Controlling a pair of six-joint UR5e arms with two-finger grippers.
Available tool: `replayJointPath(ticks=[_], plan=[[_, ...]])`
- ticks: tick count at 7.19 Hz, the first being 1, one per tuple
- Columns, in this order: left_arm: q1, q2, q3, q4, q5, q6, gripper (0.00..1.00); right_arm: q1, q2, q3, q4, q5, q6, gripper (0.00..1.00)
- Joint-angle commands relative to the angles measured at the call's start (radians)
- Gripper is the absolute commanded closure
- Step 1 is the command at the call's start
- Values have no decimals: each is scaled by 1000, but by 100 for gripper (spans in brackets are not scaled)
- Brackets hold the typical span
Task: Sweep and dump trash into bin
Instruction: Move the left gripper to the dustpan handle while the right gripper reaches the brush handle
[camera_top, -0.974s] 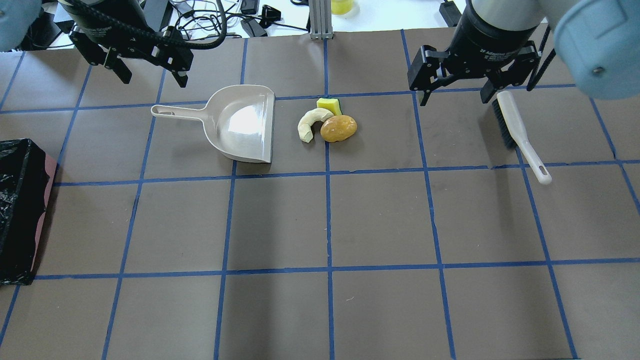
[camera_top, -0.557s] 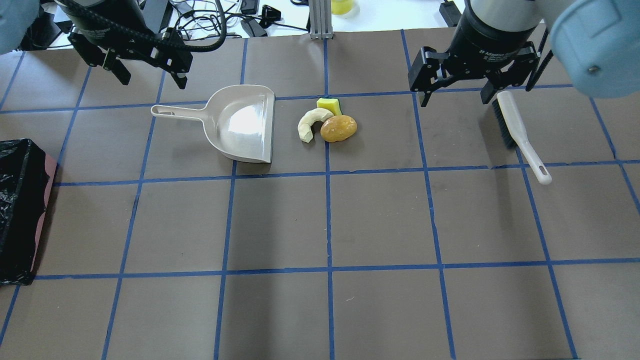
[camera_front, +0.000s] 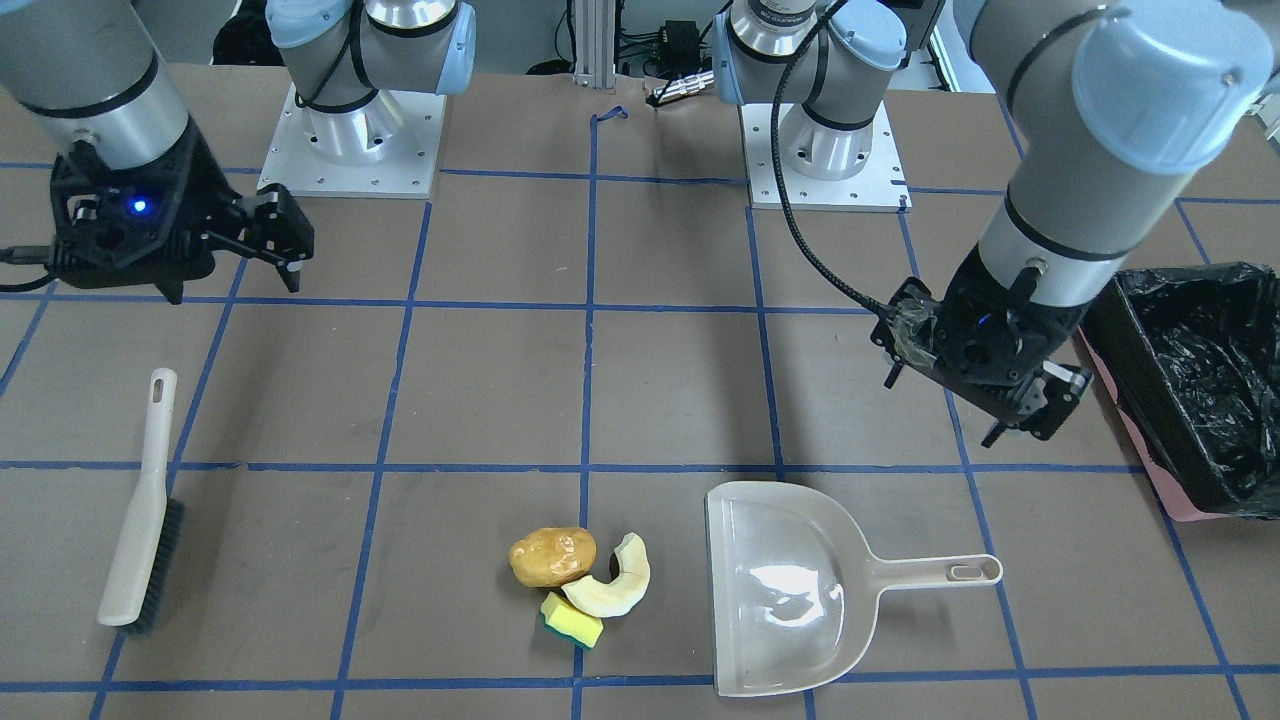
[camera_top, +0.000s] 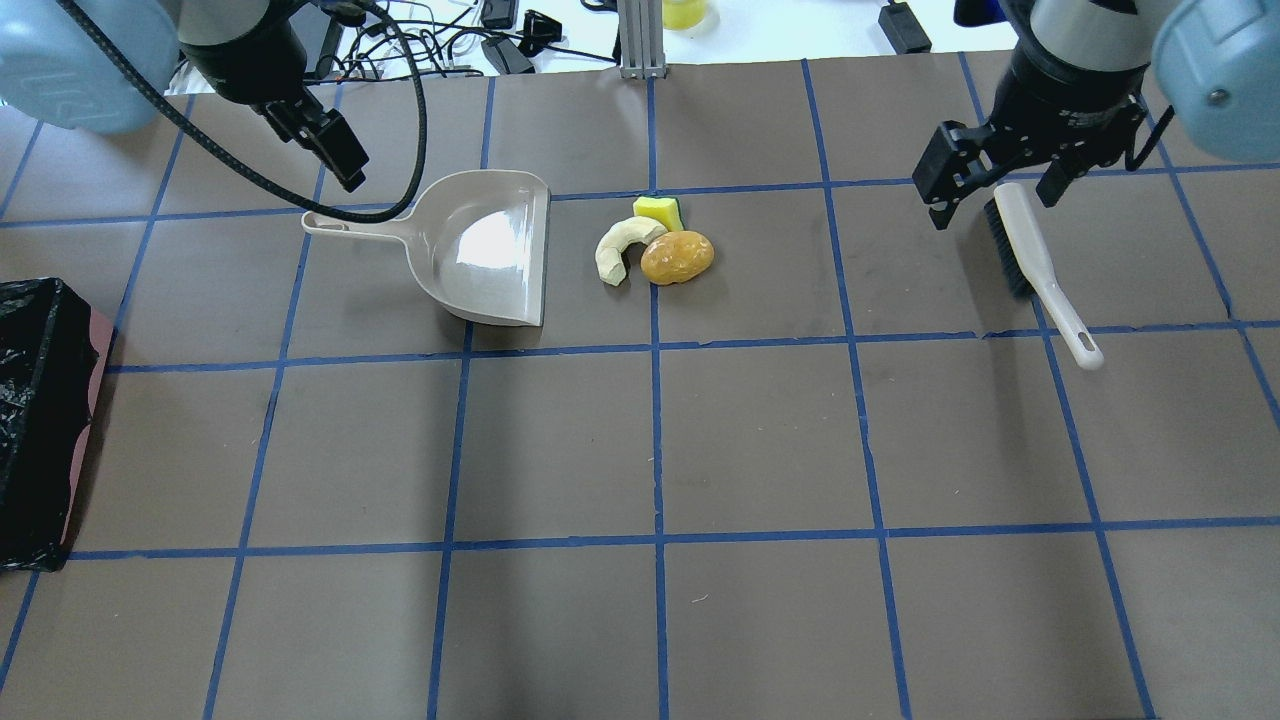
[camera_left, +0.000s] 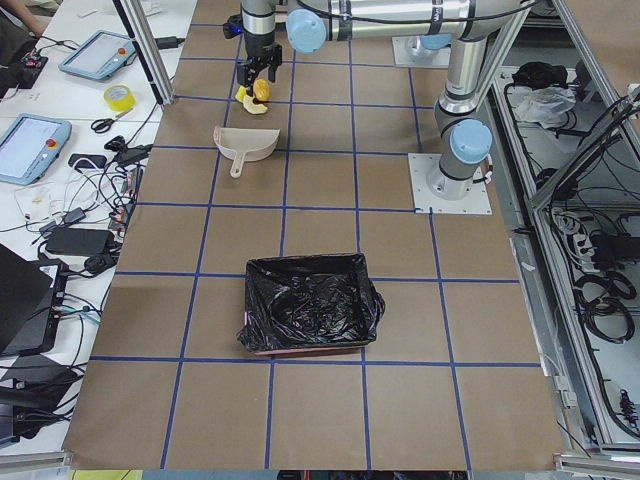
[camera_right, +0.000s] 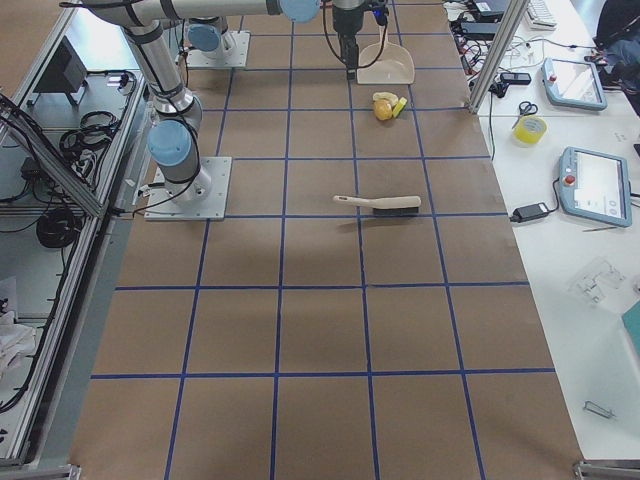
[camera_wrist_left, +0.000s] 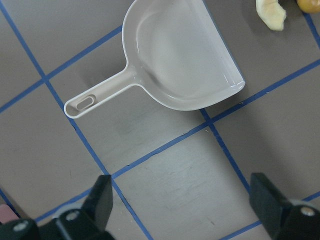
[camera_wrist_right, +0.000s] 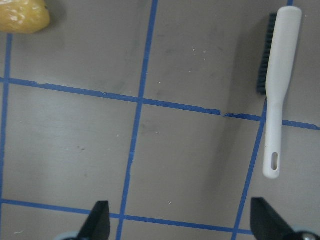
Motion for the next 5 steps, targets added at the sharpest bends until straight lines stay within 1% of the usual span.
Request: replayJointPath(ticks=[1,2,3,4,5], plan=[[59,-108,19,72,6,426,8,-137,78,95,-167,-10,-154,0],[70,-163,31,77,6,646,8,-200,122,156,-268,-10,-221,0],[70,-230,66,85,6,794,7,-267,150,196,-321,-8,-306,0],[70,-298,88,141,1,879,6,-297,178,209,-338,-11,-334,0],[75,-332,80,166,3,907,5,-305,221,210,-348,-13,-334,0]])
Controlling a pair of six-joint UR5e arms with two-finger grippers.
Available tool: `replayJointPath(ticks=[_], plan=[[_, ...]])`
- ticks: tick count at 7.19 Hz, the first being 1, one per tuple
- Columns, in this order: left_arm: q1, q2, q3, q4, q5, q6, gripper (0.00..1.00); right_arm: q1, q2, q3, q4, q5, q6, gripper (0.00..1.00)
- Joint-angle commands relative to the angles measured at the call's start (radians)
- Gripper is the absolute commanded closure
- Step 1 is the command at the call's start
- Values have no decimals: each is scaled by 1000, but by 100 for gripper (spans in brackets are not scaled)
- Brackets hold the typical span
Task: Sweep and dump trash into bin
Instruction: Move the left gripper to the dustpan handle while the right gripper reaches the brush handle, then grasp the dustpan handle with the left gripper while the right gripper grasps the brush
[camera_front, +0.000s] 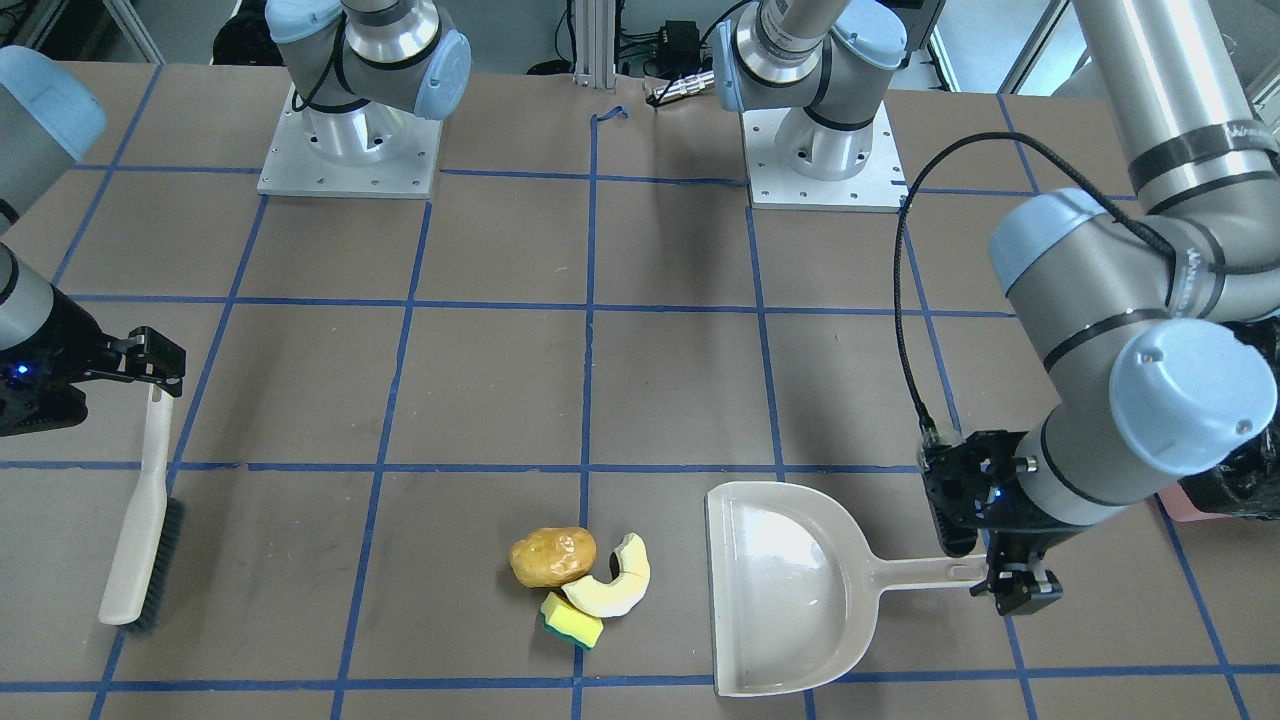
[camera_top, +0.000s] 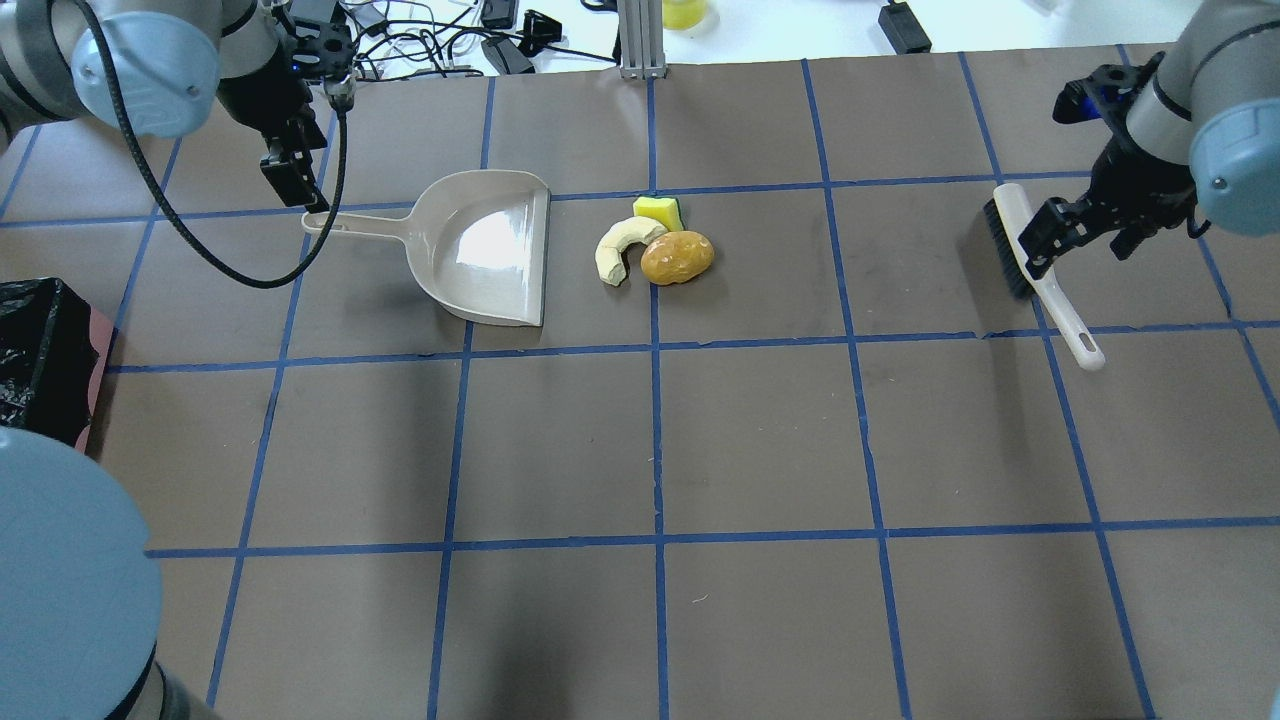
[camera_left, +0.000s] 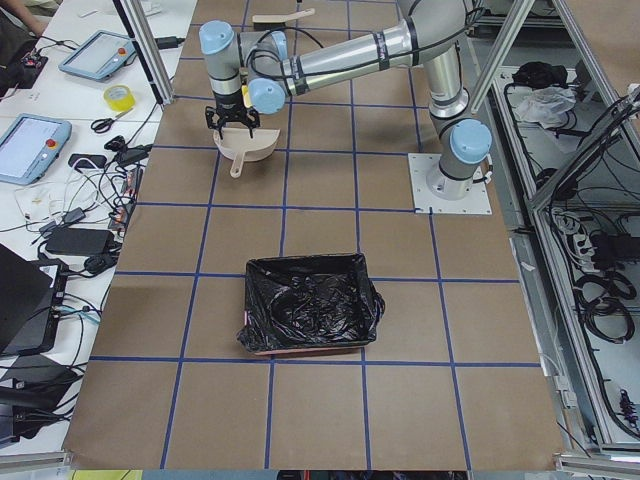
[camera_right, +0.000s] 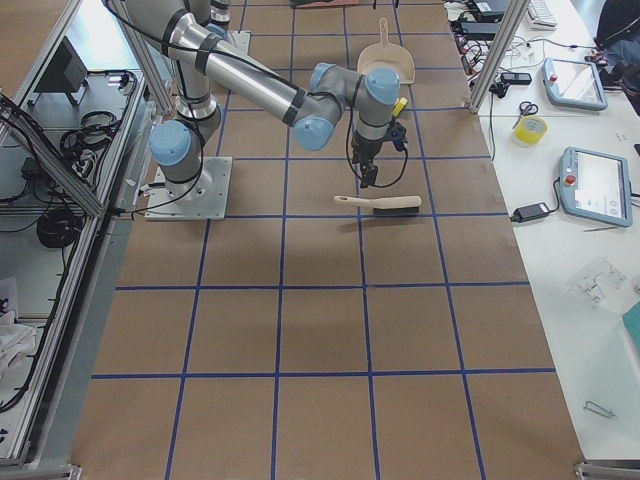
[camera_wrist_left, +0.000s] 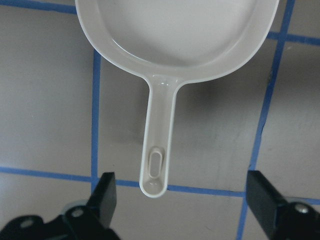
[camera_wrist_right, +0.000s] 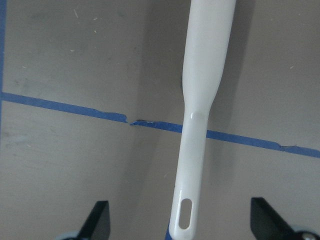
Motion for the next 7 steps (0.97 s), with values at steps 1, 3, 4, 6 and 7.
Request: replayJointPath(ticks=[1,3,4,6,7], plan=[[9,-69,10,37,0,81,4,-27,90,12,-37,-13,1,0],[33,-95,-6,49,-3,75,0,-27,110,12,-30,-57,7,2],[40,-99,-11,48,-10,75,0,-27,117,23,-30,-72,33,4],[43,-115,-14,49,-10,75,0,-27,117,35,-27,-71,48,10],[44,-118,-14,48,-10,73,1,-27,118,37,-27,-71,47,10]])
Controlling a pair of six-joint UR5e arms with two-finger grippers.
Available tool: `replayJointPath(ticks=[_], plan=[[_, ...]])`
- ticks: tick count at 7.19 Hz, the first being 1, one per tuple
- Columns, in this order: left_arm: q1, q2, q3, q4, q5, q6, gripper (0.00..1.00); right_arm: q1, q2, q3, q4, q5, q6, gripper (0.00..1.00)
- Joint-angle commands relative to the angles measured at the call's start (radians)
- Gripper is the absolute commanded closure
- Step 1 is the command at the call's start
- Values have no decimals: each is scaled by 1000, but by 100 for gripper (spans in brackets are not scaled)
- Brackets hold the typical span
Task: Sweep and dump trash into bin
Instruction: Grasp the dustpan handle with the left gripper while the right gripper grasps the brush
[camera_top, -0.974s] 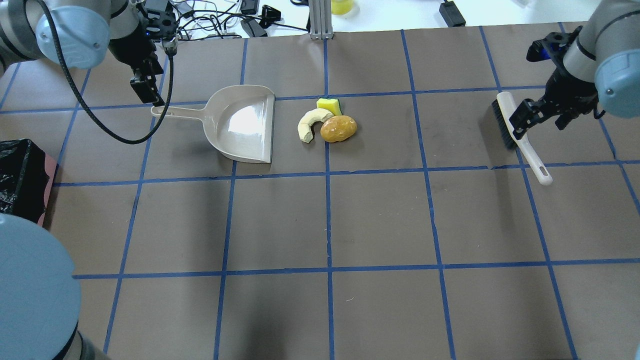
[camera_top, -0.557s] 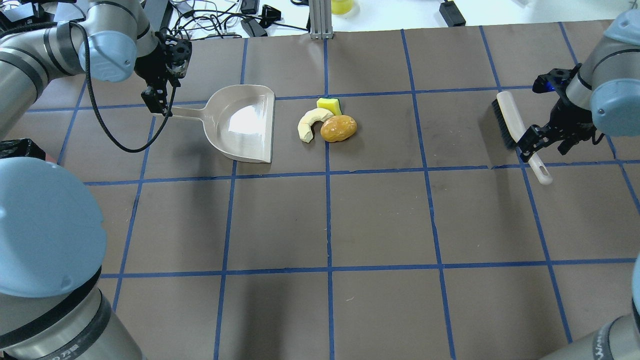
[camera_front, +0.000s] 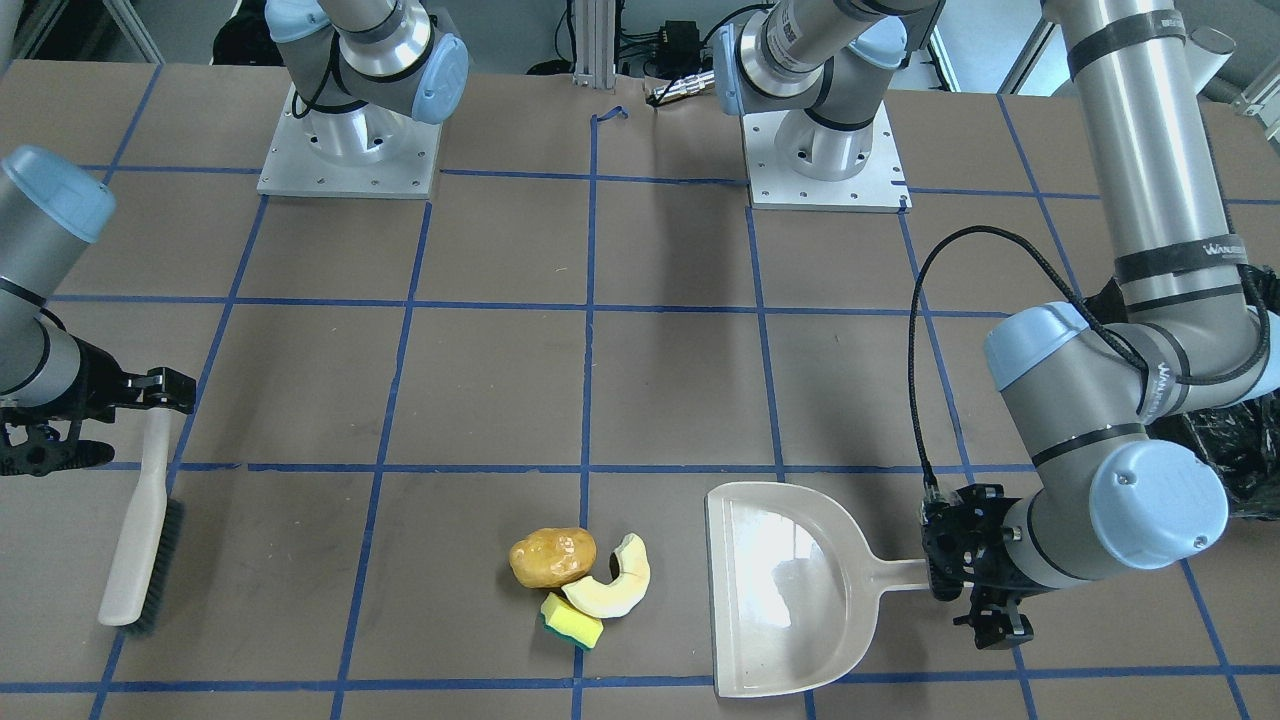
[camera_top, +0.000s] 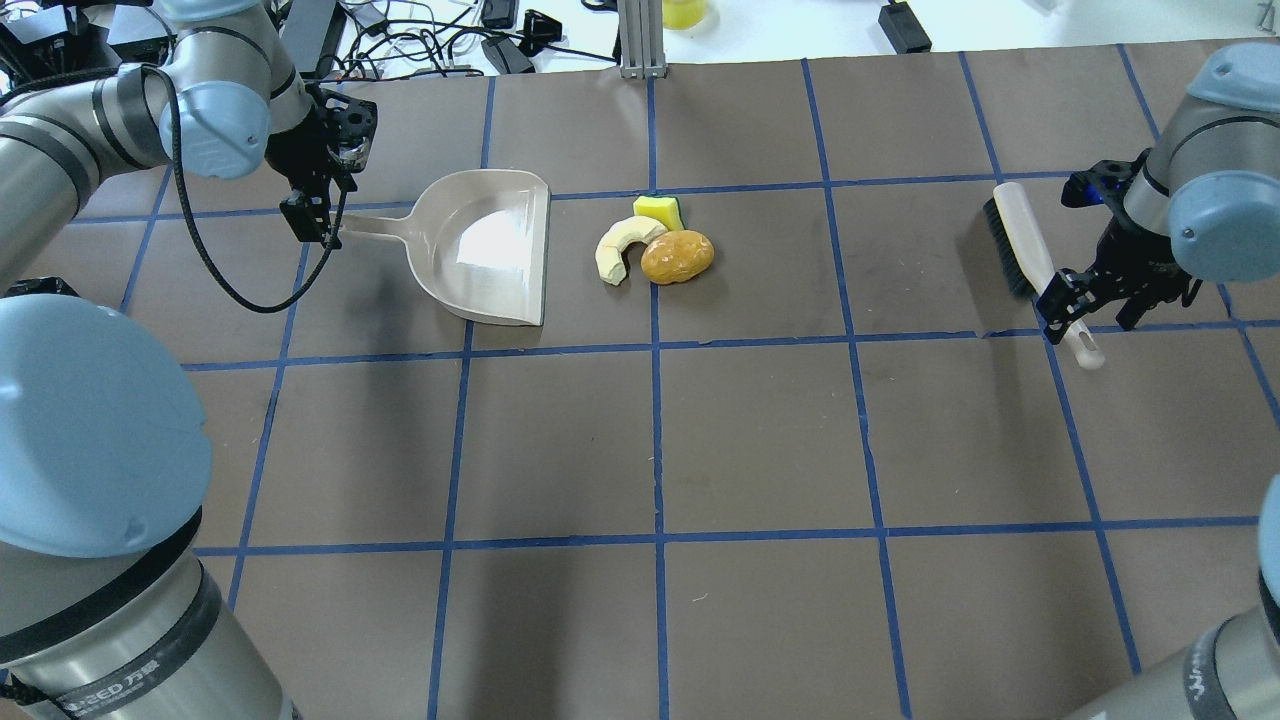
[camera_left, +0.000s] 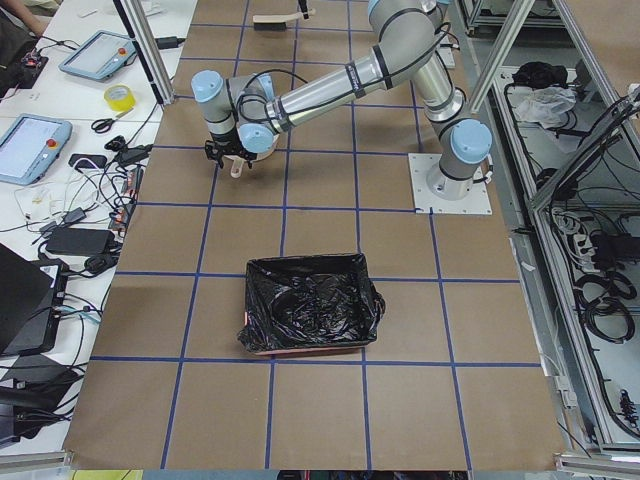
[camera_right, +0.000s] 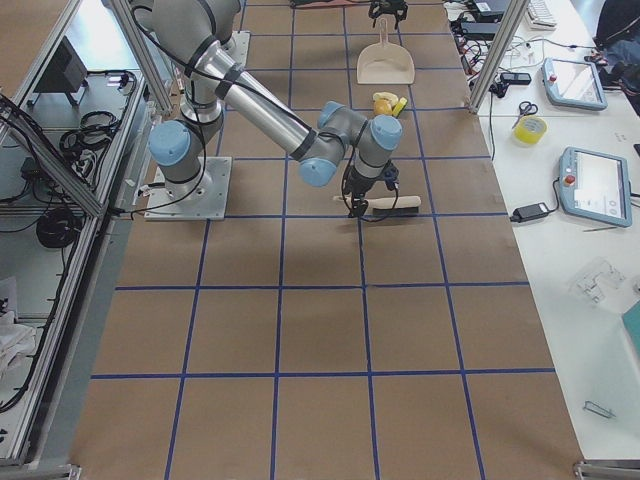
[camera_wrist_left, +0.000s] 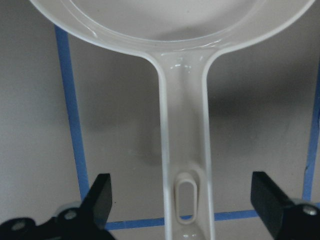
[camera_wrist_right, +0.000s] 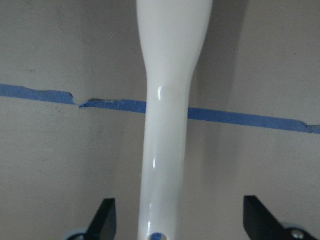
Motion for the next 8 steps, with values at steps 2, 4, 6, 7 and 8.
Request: replayJointPath(ticks=[2,4,6,7,8], plan=[[1,-8,-7,-1,-2,0,20,0,5,8,1,1,2,21],[-4,-8,-1,1,-2,-3,42,1,5,8,27,7,3,53],[-10,-8,-5,1,-3,-4,44,1,3,8,45,9,3,72],[-11,-8,-2,1,-5,-6,48,1,3,5,45,7,3,78],[-13,-5,-2,1,-5,-6,52,1,2,2,48,6,3,80]])
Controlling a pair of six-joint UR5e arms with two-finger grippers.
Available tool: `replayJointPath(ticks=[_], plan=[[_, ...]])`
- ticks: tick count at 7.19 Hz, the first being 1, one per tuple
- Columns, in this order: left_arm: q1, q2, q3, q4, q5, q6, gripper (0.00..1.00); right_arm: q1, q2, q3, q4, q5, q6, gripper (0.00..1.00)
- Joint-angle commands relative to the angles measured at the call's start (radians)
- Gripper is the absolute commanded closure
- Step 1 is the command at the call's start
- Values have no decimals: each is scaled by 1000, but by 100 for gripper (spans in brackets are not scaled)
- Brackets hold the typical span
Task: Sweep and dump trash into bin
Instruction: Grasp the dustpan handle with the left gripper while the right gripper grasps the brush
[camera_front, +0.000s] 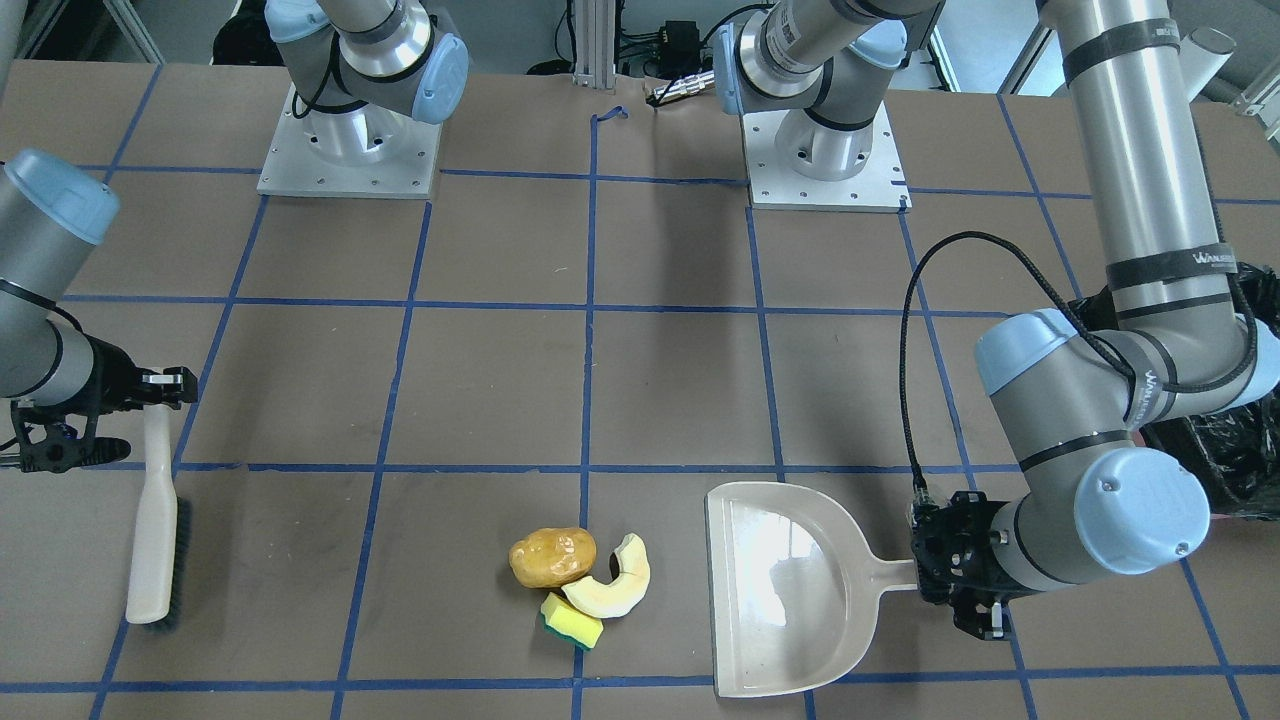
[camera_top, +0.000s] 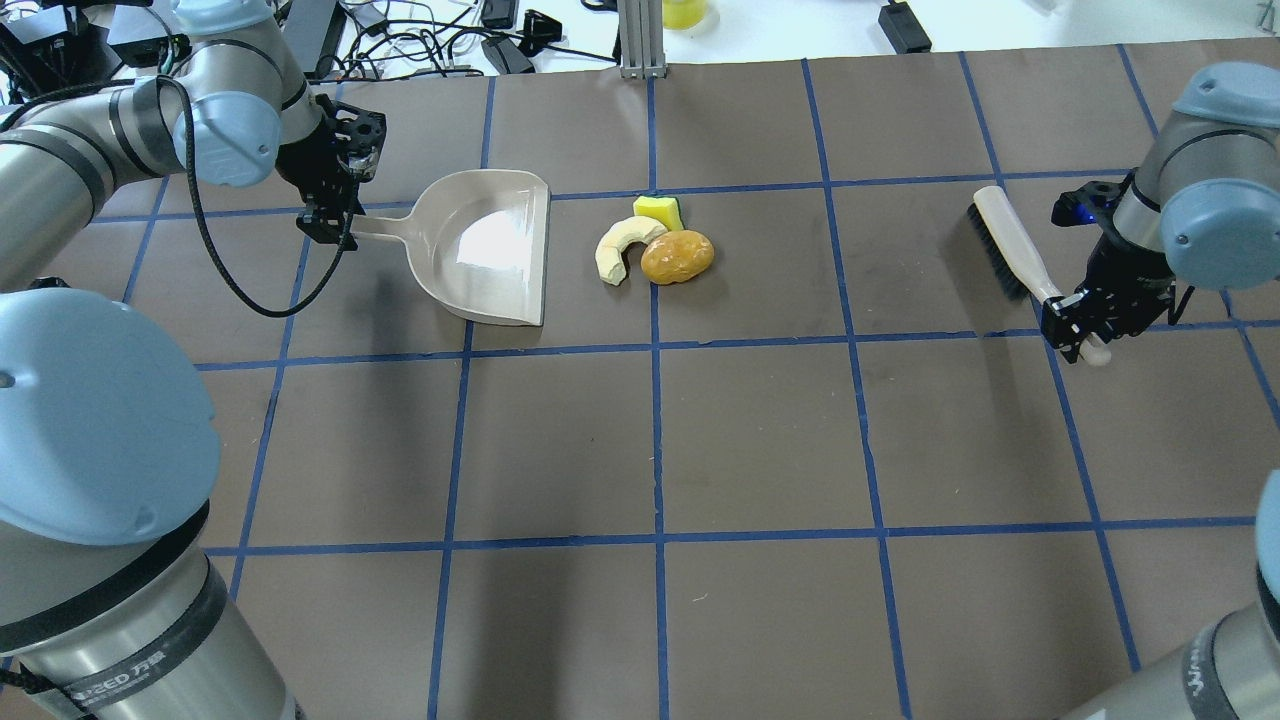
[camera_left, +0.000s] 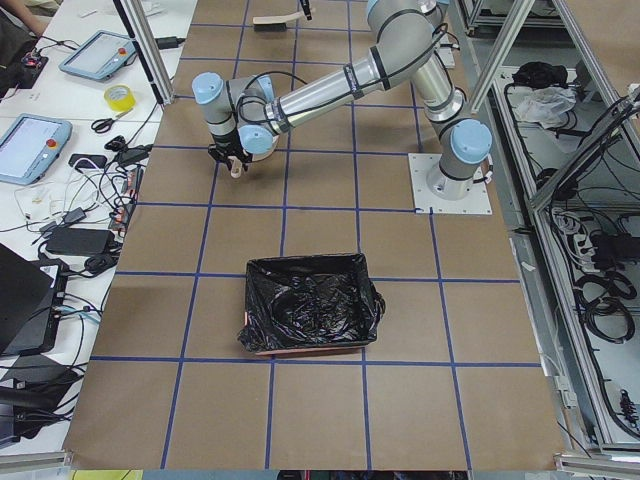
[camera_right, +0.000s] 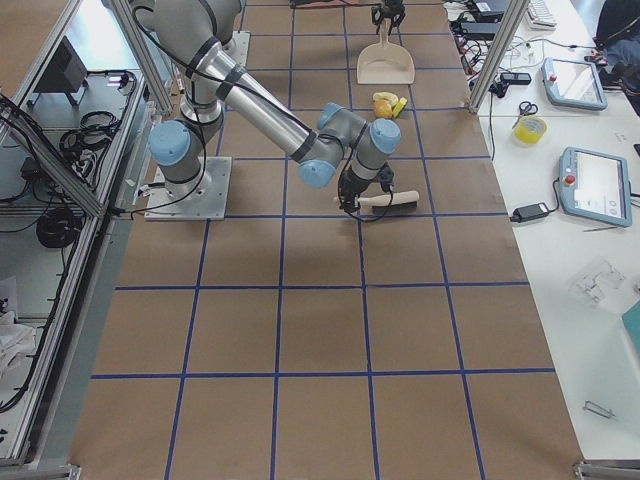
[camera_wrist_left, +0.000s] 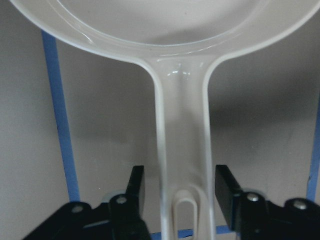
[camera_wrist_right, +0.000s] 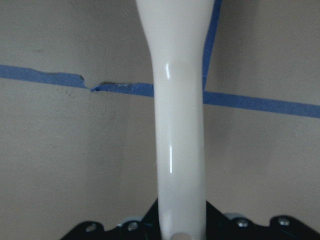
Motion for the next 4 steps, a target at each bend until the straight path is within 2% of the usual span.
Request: replayJointPath(ticks=[1,3,4], plan=[[-4,1,1,0,-1,-1,58,2,-7,-5,5,1,6,83],[-2,-1,8,2,4,-1,73,9,-9,-5,7,5,29,83],[-2,-2,13,2,4,-2,74,9,-6,-5,7,5,29,81]])
